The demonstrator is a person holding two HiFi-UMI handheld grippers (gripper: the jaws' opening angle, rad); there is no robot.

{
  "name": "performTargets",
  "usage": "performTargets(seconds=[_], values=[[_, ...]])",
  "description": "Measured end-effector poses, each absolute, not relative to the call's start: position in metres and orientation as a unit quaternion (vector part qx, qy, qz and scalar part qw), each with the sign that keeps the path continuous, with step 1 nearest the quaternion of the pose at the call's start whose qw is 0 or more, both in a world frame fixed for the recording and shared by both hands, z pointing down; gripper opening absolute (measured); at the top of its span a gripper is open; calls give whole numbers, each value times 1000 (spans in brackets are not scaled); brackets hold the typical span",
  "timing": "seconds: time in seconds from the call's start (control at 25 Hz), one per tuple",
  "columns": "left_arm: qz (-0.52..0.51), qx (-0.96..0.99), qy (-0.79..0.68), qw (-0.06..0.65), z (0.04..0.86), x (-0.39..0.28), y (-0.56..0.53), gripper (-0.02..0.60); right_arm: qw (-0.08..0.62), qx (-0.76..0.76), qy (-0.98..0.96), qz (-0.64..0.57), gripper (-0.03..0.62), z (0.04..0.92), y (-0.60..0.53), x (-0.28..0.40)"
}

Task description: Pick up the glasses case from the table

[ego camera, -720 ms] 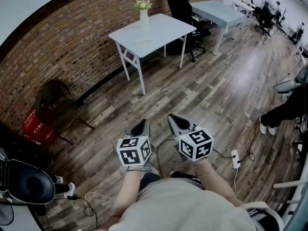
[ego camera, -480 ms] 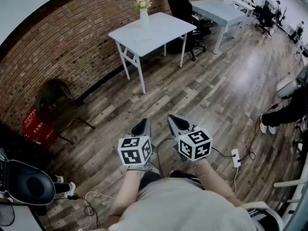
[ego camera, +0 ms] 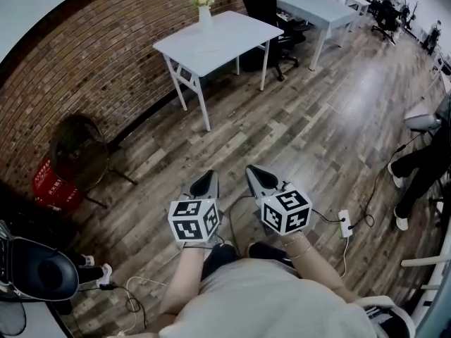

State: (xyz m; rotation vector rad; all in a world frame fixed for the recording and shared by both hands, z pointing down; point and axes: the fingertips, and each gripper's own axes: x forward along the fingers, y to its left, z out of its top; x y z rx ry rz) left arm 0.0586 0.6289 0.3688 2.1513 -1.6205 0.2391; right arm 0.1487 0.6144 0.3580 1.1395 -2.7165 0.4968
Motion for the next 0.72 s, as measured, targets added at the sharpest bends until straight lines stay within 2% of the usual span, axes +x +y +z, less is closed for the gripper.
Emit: performTargets(seconds=[0.44, 0.72], values=[[79, 780, -572, 242, 392, 111, 640, 17, 89, 363, -905, 203, -2, 389, 631, 208], [89, 777, -573, 245, 398, 108, 618, 17, 86, 367, -901, 212, -2, 397, 608, 204]])
